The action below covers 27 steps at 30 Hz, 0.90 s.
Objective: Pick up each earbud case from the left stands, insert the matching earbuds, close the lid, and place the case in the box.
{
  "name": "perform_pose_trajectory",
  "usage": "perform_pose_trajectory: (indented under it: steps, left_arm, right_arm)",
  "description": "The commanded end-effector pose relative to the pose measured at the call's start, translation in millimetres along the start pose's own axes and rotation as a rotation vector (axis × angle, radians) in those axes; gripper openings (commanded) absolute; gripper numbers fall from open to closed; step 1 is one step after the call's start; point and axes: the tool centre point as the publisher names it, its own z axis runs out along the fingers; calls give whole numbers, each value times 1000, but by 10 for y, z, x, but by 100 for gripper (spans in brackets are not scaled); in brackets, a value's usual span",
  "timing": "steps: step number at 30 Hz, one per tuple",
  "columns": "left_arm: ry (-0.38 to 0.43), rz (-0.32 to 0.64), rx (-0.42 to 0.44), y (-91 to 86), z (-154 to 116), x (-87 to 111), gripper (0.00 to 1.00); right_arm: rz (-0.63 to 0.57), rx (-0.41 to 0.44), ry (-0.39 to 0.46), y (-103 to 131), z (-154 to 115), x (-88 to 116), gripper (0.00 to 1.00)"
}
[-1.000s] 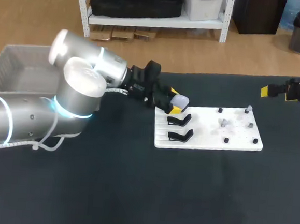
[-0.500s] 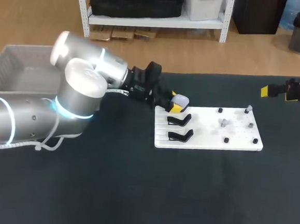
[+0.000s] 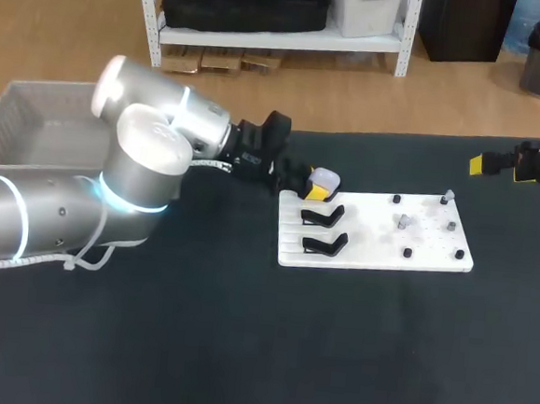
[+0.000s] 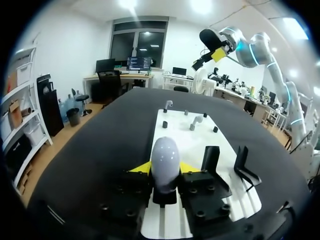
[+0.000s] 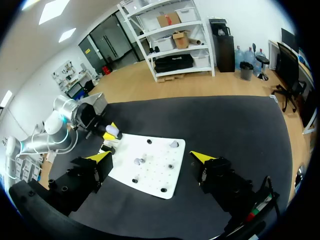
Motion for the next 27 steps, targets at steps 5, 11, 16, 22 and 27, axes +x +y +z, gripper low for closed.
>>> perform_pose_trajectory:
  steps: [5, 11, 16, 22, 27]
  left_arm:
    - [-9, 29, -12, -39, -88, -81, 0]
    - [6, 61, -63, -82, -242, -226, 0]
    - [12, 105, -79, -156, -323, -392, 0]
    - [39, 159, -88, -232, -303, -557, 0]
    - [45, 179, -84, -283, -228, -637, 0]
  right_arm:
    - [0, -2, 2, -6, 4, -6, 100]
    - [0, -2, 2, -6, 4, -6, 100]
    - [-42, -19, 66, 217, 157, 85, 100]
    - [-68, -57, 111, 569, 335, 133, 100]
    - [-106, -84, 152, 798, 477, 143, 100]
